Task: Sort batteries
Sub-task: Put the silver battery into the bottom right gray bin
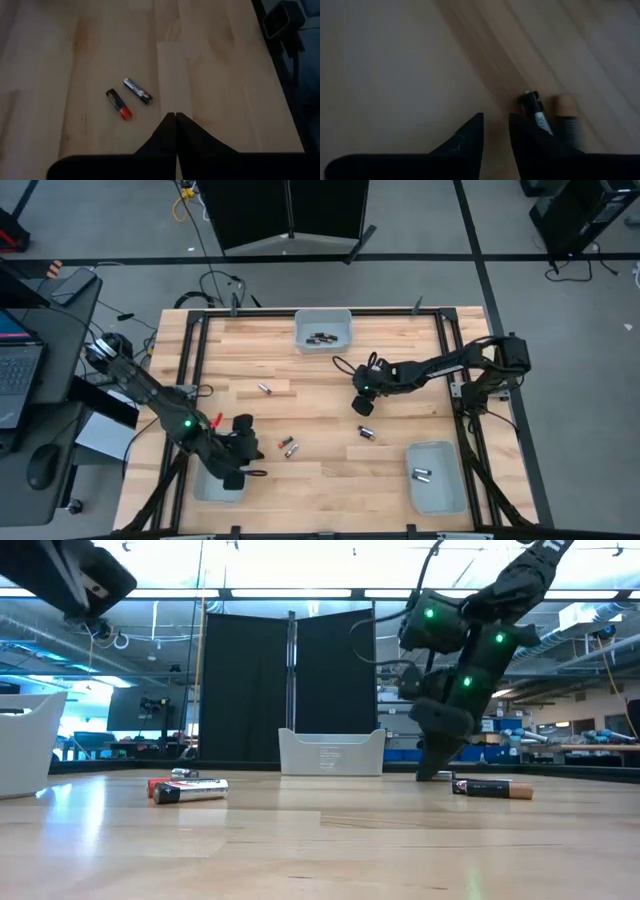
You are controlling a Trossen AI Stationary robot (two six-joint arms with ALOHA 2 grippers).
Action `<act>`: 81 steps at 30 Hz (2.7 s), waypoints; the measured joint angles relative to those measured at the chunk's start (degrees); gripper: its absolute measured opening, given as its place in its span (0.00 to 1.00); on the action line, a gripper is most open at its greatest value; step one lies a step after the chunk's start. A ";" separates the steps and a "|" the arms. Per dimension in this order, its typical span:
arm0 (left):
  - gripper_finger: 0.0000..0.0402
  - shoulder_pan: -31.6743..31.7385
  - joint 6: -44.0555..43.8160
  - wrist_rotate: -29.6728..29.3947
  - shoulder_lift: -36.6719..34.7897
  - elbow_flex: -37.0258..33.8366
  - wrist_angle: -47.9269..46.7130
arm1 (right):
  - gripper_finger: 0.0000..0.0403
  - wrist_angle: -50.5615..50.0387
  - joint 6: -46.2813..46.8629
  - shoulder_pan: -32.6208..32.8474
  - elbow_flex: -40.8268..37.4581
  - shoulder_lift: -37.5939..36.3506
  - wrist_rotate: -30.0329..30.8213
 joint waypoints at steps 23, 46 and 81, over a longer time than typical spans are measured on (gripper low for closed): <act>0.01 1.25 5.08 -1.11 -0.10 -3.18 11.26 | 0.30 -10.66 -13.46 -7.59 5.31 -11.13 2.56; 0.01 4.05 9.49 2.42 -0.07 -8.85 22.02 | 0.39 2.44 -43.38 -23.57 5.35 1.60 -14.73; 0.01 4.07 9.37 2.62 -0.07 -8.85 22.69 | 0.39 9.76 -44.45 -27.81 5.35 5.65 -19.54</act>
